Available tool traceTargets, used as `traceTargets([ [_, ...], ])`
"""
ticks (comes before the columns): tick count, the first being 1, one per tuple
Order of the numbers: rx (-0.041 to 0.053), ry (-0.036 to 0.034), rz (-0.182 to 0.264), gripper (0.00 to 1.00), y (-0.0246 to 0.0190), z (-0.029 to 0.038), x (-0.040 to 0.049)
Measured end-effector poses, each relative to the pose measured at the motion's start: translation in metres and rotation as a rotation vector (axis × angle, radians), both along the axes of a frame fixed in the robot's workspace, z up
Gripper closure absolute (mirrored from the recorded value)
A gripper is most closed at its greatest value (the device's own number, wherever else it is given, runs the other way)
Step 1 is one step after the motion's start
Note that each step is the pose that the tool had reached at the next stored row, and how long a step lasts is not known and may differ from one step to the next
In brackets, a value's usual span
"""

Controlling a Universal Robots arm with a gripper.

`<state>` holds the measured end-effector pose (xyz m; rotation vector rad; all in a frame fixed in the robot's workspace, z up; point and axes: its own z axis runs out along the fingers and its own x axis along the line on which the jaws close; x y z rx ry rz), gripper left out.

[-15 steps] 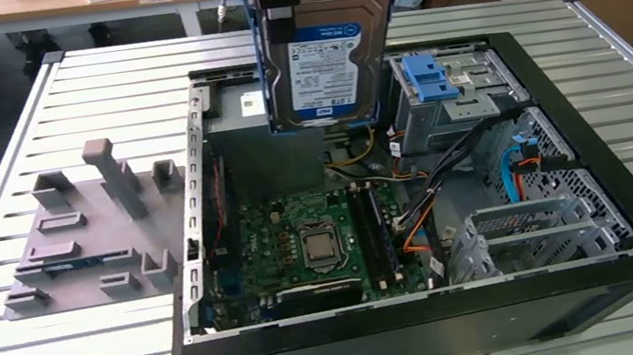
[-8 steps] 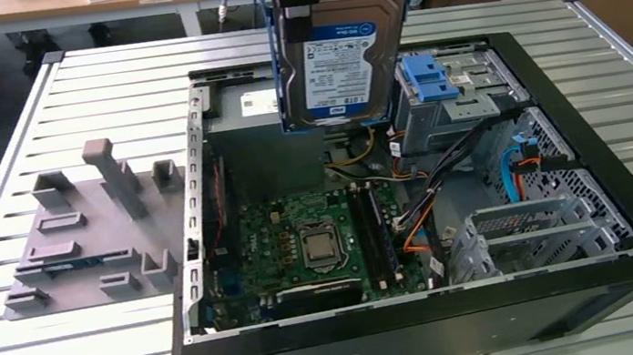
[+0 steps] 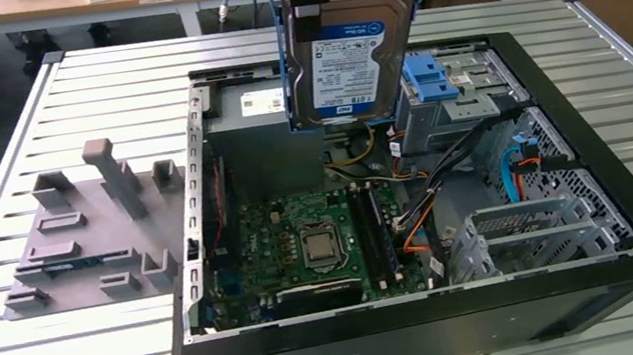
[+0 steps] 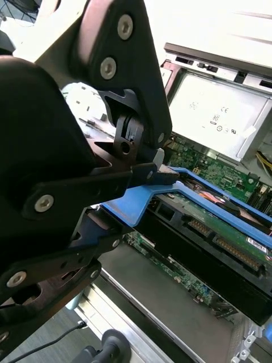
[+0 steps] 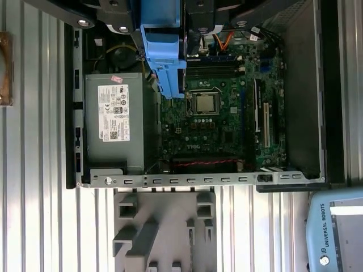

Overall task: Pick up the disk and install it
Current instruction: 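Pick up the disk, then insert the disk into the insertion slot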

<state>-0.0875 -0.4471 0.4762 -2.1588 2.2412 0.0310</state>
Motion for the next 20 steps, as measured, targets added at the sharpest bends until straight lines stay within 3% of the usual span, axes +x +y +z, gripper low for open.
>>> traceTargets([
  [11, 0.0001, -0.0002, 0.0, 0.64, -0.0006, 0.0, 0.0013],
  [20, 0.0001, -0.0004, 0.0, 0.64, -0.0128, -0.0004, 0.0012],
])
